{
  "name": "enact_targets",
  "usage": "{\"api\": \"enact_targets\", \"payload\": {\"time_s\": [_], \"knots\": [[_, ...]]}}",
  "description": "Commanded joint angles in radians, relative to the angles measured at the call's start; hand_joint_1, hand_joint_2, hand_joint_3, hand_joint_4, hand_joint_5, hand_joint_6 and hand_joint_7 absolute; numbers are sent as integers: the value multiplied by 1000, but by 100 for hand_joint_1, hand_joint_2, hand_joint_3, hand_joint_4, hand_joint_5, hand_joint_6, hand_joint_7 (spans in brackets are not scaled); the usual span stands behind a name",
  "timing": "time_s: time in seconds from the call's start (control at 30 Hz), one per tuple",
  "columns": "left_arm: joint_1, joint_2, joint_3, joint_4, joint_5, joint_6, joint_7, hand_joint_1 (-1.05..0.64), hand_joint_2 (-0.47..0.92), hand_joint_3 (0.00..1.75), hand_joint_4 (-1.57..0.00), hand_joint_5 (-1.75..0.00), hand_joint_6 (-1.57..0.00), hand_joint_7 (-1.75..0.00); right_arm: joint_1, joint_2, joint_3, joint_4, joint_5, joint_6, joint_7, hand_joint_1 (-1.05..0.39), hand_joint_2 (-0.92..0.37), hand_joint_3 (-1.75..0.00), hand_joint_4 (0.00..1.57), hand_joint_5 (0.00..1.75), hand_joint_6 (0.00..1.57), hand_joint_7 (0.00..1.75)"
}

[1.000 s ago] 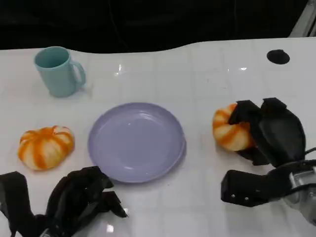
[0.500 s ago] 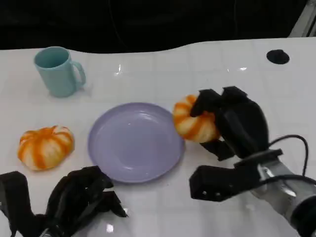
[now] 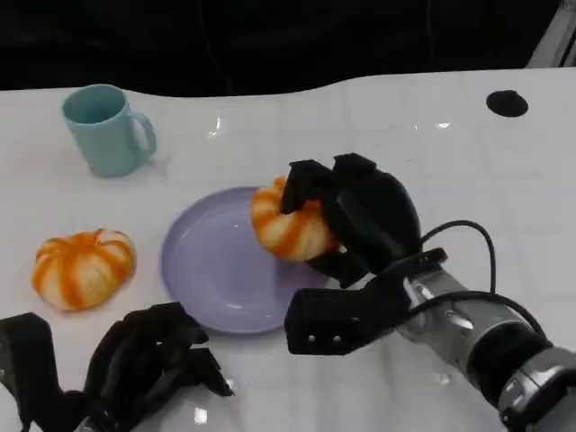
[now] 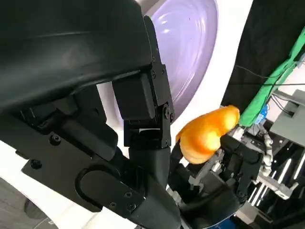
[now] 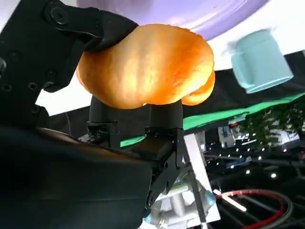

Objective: Grasp the bread from the table and place it into the plate.

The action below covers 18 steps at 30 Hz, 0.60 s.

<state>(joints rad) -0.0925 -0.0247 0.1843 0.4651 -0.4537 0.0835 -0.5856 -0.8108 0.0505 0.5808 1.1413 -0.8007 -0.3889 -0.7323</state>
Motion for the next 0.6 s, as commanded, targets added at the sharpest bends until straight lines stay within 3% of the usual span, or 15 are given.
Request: {"api": "enact_targets", "payload": {"time_s": [0.03, 0.07, 0.1, 0.13, 0.2, 0.23, 0.27, 0.3, 0.33, 0.37, 0.43, 0.53, 0.6], "knots": [[28, 5, -9, 12, 13, 13, 8, -105, 68, 1, -157, -67, -157, -57, -46, 36, -4, 40, 29, -3, 63, -16, -35, -128, 97, 175, 75, 174], [29, 5, -11, 11, 15, 7, 7, -105, 68, 1, -157, -67, -157, -57, -53, 44, -7, 47, 37, -4, 86, -16, -37, -125, 97, 175, 75, 172], [32, 5, -13, 10, 16, 2, 5, -105, 69, 1, -157, -67, -157, -57, -58, 51, -11, 50, 45, -6, 108, -15, -39, -119, 96, 175, 79, 153], [34, 5, -15, 8, 17, -1, 4, -105, 69, 1, -157, -66, -157, -56, -61, 57, -15, 53, 54, -4, 130, -15, -42, -109, 95, 169, 89, 119], [37, 4, -17, 4, 16, 1, 6, -105, 70, 1, -157, -66, -157, -55, -65, 66, -16, 58, 60, 0, 150, -15, -47, -93, 94, 157, 101, 72], [38, 4, -19, 2, 16, 1, 7, -105, 70, 1, -157, -65, -157, -55, -66, 69, -16, 58, 62, 4, 167, -18, -51, -77, 94, 140, 102, 44], [40, 4, -21, -1, 16, 2, 10, -105, 70, 1, -157, -65, -157, -56, -66, 70, -17, 59, 66, 3, 193, -21, -54, -69, 90, 137, 99, 29], [41, 3, -21, -4, 14, 6, 12, -105, 69, 1, -157, -66, -157, -56, -66, 69, -13, 58, 68, 8, 228, -24, -56, -63, 76, 122, 92, 17], [42, 3, -21, -6, 12, 8, 12, -105, 69, 0, -157, -66, -157, -57, -68, 67, -8, 56, 65, 16, 262, -33, -66, -47, 58, 84, 76, 7], [42, 3, -21, -6, 9, 8, 8, -105, 68, 0, -157, -66, -157, -57, -71, 62, 2, 51, 58, 29, 306, -38, -76, -33, 51, 62, 67, 4], [44, 4, -21, -8, 8, 5, 4, -105, 69, 0, -157, -66, -157, -56, -73, 54, 10, 35, 57, 51, 392, -53, -89, -22, 24, 30, 40, 1], [47, 5, -24, -9, 12, -4, 2, -105, 69, 1, -157, -65, -157, -55, -64, 46, -3, 3, 87, 69, 526, -69, -92, -31, 4, 12, 19, 0], [48, 6, -26, -12, 13, -2, 3, -105, 69, 1, -157, -64, -157, -55, -53, 39, -14, -21, 106, 78, 587, -76, -92, -37, 1, 4, 13, 0]]}}
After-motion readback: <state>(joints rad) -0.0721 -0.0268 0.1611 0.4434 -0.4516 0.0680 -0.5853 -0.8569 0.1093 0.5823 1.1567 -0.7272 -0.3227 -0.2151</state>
